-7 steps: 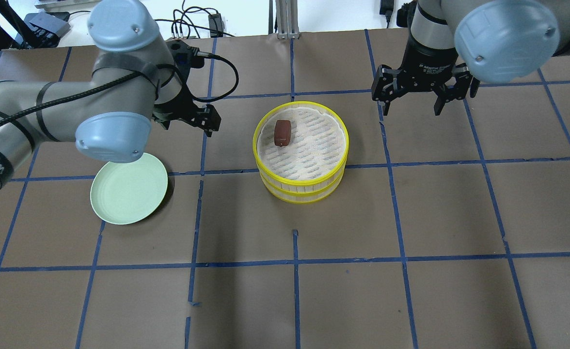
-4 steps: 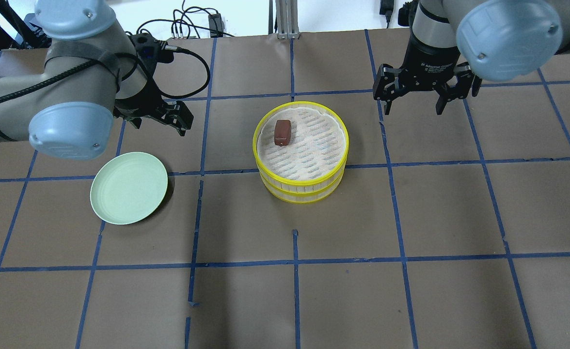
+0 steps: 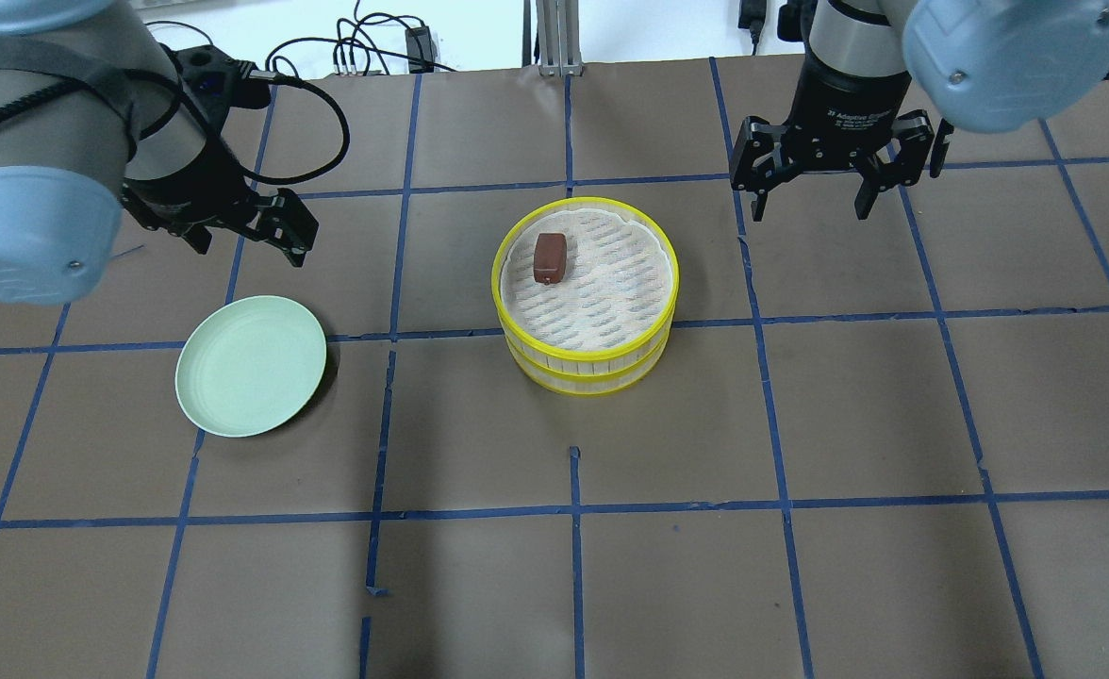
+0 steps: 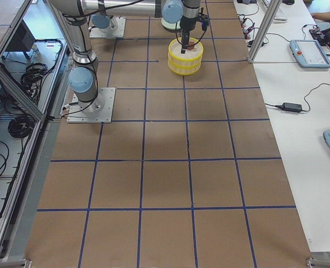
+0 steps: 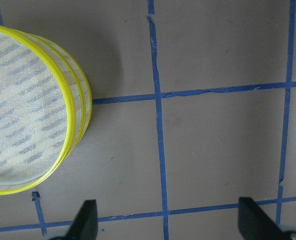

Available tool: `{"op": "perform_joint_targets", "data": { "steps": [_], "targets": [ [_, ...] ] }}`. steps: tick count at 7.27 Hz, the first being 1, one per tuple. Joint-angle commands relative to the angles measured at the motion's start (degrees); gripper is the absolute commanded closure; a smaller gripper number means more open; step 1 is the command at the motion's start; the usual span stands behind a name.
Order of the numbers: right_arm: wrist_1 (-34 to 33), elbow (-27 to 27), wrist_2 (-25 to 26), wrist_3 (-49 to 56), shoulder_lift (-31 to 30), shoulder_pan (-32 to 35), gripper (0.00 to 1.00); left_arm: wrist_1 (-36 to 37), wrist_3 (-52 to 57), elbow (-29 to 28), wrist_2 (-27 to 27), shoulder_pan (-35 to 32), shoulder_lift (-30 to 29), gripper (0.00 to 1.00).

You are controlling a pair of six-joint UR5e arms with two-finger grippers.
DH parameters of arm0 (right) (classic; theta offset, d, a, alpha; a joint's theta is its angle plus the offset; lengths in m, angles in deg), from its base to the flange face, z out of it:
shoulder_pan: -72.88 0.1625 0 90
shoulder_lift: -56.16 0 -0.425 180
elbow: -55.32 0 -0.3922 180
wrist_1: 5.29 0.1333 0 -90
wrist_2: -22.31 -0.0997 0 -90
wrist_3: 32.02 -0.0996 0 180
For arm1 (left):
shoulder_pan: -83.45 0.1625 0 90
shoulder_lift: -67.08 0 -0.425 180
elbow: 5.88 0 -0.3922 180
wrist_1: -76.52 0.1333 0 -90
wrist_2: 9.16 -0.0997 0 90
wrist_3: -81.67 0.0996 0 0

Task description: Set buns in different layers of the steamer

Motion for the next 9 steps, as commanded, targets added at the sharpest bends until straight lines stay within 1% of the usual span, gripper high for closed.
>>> {"op": "perform_joint_targets", "data": {
  "steps": [1,2,3,4,5,7,9],
  "targets": [
    [0.2,0.5,-0.1,0.0,0.0,-0.2,0.0,-7.2,-0.3,-1.4,0.8,-0.3,4.3,0.0],
    [0.7,0.7,-0.7,0.0,-0.7,-0.5,0.0,-7.5,-0.3,-1.5,4.9,-0.4,4.9,0.0],
    [1.3,0.0,-0.9,0.4,-2.8,0.3,0.0,-8.9,-0.3,-1.4,6.1,-0.4,5.2,0.0],
    [1.3,-0.2,-1.0,3.6,-3.2,-0.2,0.0,-10.5,0.2,-1.5,6.4,-0.5,6.4,0.0],
    [1.2,-0.1,-1.0,5.1,-4.0,-0.3,0.0,-10.5,0.4,-1.5,6.5,-0.5,6.4,0.0],
    [1.1,-0.2,-2.3,5.1,-4.5,-0.5,0.0,-10.8,0.8,-1.5,6.5,-0.5,7.0,0.0],
    [1.1,-0.3,-2.5,5.1,-4.4,-0.3,0.0,-11.2,0.7,-1.1,6.8,-0.5,7.1,0.0]
  ]
}}
